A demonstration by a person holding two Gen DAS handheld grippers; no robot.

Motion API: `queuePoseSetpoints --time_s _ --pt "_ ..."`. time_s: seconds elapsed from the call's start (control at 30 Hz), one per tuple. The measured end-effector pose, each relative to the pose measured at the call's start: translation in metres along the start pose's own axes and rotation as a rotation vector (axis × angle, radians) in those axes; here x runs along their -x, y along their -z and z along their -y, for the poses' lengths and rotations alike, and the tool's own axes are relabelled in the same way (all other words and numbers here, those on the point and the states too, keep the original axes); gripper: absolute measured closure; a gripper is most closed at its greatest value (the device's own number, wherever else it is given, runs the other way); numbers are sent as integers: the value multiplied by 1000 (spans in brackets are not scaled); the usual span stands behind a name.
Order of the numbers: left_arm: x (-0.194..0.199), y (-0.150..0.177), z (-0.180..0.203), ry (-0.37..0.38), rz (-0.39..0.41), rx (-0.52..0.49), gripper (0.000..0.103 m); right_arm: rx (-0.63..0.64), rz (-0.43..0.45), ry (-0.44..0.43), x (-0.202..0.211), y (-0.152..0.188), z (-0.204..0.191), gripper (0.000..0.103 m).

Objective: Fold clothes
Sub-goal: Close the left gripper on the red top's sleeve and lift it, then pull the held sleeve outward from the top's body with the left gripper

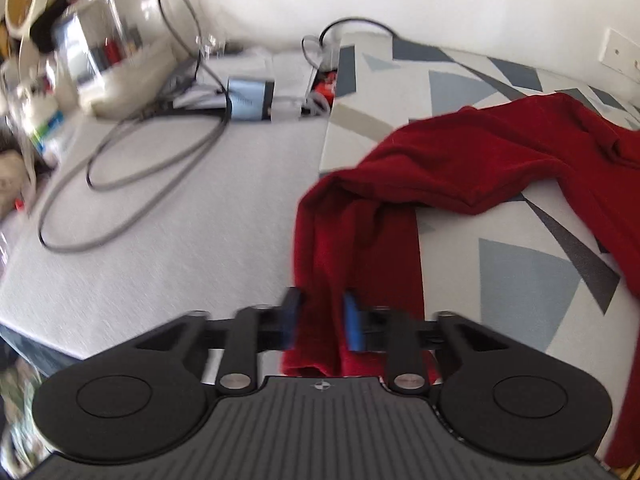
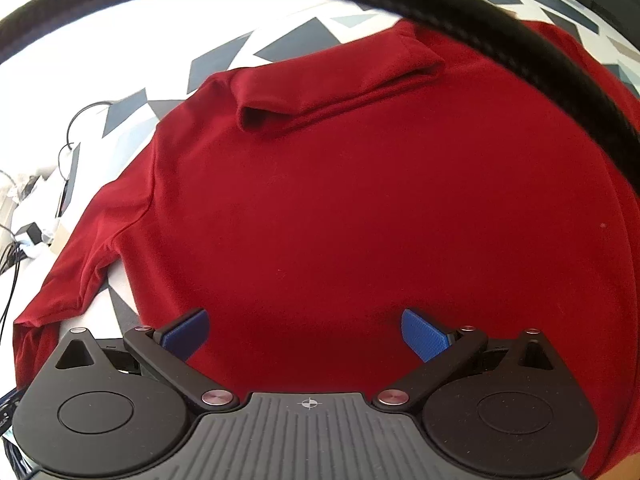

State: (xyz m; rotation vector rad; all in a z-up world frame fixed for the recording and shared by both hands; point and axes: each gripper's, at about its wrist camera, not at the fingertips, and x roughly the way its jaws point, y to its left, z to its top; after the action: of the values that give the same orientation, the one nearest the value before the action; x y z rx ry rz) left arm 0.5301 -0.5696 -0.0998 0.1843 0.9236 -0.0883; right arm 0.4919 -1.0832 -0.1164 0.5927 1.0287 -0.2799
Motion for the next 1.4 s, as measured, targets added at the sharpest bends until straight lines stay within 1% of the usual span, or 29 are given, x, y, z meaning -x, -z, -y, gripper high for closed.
queuePoseSetpoints --time_s 0.03,0.1,0.17,0.2,0.23,0.3,0.37,0.4,0.43,0.47,0.5,0.57,0.6,0.63,0.7,0.8,0.83,0.93,0.97,1.0,1.1,1.2,1.23,1.27,1.33,1.4 --pt "0 -3 -2 -16 13 -13 90 -1 1 4 0 0 -1 1" --pt "0 -10 -9 -51 43 -33 93 2 -1 2 -2 0 -6 1" --pt "1 -27 -21 -115 98 -43 96 7 -7 -18 -4 -2 -14 1" --pt "6 -38 -29 -157 139 -40 97 10 -7 -29 -5 -3 -20 1" --pt "15 -51 -37 -202 198 -31 97 13 -4 -40 -4 -3 -25 1" --pt "42 -72 -50 -287 338 -23 97 23 9 -66 -1 -5 -35 1" --pt "63 -82 -56 -339 429 -41 97 31 21 -81 1 -4 -43 1" --pt "70 -85 -59 -333 443 -45 97 32 22 -86 1 -4 -46 1" --pt "73 -86 -62 -280 427 -23 97 33 20 -87 0 -3 -48 1" --pt "73 -83 -69 -184 397 32 92 33 17 -87 -1 -2 -50 1" --pt "69 -78 -77 -60 352 107 87 34 15 -87 -2 -1 -52 1" --pt "50 -63 -95 191 235 295 57 35 3 -80 -4 1 -55 1" --pt "38 -55 -102 291 184 398 52 36 -3 -76 -5 2 -56 1" --pt "25 -47 -109 364 140 499 52 37 -9 -72 -6 3 -58 1" --pt "-3 -36 -119 468 65 689 52 42 -15 -69 -6 5 -61 1" --pt "-38 -30 -124 559 -7 894 53 64 -8 -74 -1 9 -66 1" --pt "-47 -30 -123 578 -27 931 53 76 -1 -75 2 10 -68 1" --pt "-66 -35 -111 606 -75 969 53 106 24 -64 12 12 -66 1" --pt "-72 -37 -108 597 -86 969 53 105 29 -56 15 12 -63 1" --pt "-77 -40 -105 572 -94 964 53 93 31 -51 15 12 -60 1" --pt "-91 -40 -103 510 -129 992 53 48 33 -38 19 11 -51 1" --pt "-101 -37 -105 479 -140 1024 54 11 38 -26 21 10 -40 1" --pt "-104 -38 -105 464 -140 1027 61 1 41 -20 22 11 -37 1" --pt "-106 -38 -105 445 -136 1022 77 -10 43 -15 21 10 -34 1" --pt "-109 -41 -105 413 -119 1004 97 -36 39 -9 19 10 -29 1" --pt "-103 -49 -106 402 -72 969 98 -58 33 -10 17 10 -26 1"
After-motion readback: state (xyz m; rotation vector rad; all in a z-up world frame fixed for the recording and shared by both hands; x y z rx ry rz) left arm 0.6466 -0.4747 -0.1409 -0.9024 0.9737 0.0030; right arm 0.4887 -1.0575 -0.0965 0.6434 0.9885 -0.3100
